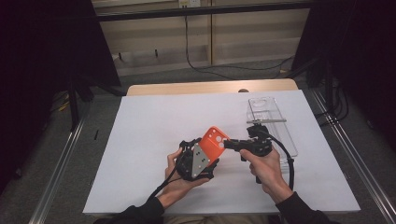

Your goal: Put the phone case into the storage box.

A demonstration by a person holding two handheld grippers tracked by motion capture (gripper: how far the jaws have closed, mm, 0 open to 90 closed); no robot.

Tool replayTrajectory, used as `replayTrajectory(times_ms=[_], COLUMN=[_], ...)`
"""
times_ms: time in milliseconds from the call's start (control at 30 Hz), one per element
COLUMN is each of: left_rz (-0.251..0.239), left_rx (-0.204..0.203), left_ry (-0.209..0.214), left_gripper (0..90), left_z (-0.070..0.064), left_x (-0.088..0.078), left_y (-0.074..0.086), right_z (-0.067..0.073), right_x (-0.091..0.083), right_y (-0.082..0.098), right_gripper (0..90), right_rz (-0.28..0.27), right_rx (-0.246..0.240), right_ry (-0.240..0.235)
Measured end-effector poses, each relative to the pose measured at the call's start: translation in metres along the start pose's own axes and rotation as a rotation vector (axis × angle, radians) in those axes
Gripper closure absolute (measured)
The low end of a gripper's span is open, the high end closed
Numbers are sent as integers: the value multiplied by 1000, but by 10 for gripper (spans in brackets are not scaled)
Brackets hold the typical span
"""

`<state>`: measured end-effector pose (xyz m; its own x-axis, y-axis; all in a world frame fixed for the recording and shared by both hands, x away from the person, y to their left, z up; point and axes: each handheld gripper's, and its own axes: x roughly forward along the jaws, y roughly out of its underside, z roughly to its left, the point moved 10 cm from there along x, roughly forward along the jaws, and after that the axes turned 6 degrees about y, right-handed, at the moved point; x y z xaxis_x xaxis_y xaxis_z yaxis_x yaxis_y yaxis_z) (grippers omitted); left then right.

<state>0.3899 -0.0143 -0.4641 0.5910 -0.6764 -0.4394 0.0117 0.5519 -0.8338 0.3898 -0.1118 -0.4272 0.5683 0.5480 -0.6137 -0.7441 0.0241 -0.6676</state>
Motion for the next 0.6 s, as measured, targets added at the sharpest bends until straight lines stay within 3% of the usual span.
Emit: replayTrajectory(times_ms=[100,600], left_rz=[-4,-37], left_rx=[-10,-89], left_ry=[-5,81], left_gripper=[128,74], left_z=[1,1], left_x=[1,3], left_y=[0,-2], right_z=[4,6], right_x=[-1,-4], right_y=[-2,-6], right_gripper=[810,817], right_rz=[-14,-53], right_rx=[-3,-42], right_ry=[-11,-3])
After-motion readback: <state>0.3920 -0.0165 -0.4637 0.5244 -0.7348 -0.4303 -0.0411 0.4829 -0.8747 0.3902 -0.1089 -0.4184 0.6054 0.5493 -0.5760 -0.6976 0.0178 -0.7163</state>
